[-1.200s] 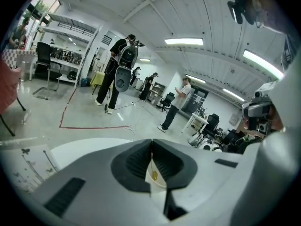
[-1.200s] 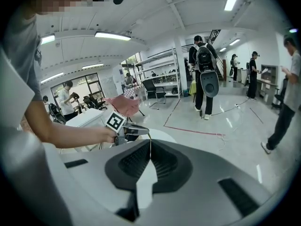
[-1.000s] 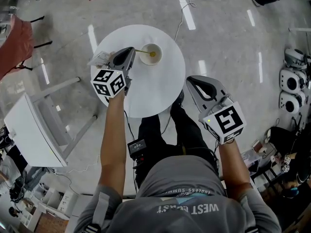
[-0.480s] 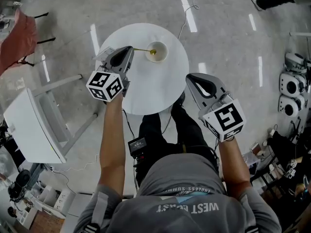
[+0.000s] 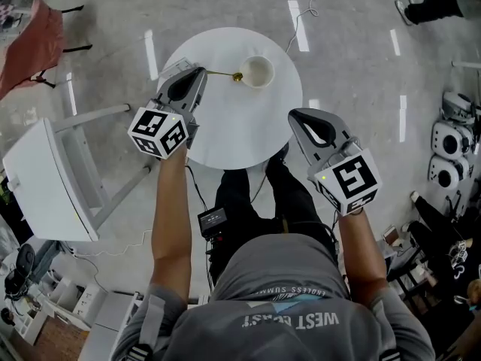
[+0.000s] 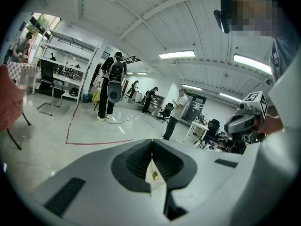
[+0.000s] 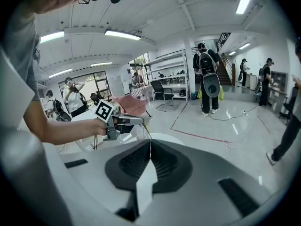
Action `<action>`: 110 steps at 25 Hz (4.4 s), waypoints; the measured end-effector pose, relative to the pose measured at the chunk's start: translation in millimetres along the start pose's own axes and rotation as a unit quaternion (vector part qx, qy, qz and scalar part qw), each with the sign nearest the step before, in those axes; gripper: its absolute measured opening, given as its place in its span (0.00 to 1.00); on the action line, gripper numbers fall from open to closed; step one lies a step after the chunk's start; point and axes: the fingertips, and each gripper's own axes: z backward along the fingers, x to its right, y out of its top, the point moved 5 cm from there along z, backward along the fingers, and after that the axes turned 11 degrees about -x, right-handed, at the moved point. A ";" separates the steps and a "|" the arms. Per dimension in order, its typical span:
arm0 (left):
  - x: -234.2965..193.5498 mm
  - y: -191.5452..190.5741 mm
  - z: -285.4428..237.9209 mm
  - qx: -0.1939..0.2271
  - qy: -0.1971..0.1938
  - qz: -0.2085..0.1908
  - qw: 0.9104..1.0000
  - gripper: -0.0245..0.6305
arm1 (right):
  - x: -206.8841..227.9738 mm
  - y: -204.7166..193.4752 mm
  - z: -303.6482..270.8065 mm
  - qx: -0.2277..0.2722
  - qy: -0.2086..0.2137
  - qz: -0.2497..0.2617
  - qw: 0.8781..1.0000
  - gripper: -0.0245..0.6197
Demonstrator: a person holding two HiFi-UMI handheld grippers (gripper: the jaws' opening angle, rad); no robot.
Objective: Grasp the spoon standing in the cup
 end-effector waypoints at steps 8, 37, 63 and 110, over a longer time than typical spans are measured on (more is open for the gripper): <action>-4.2 -6.3 29.3 -0.002 0.011 -0.002 1.000 0.05 | -16.1 7.3 -6.8 -0.002 0.009 0.013 1.000 0.04; -28.2 -106.9 60.4 -0.070 0.021 0.072 0.995 0.05 | -48.1 8.0 -43.5 -0.039 0.048 0.036 0.997 0.04; -45.4 -151.5 61.3 -0.116 0.041 0.115 0.986 0.05 | -44.7 6.6 -49.0 -0.055 0.056 0.041 0.996 0.04; 15.2 9.2 153.8 -0.010 0.111 -0.151 0.982 0.31 | -44.2 89.4 -1.7 0.047 0.035 0.103 0.993 0.04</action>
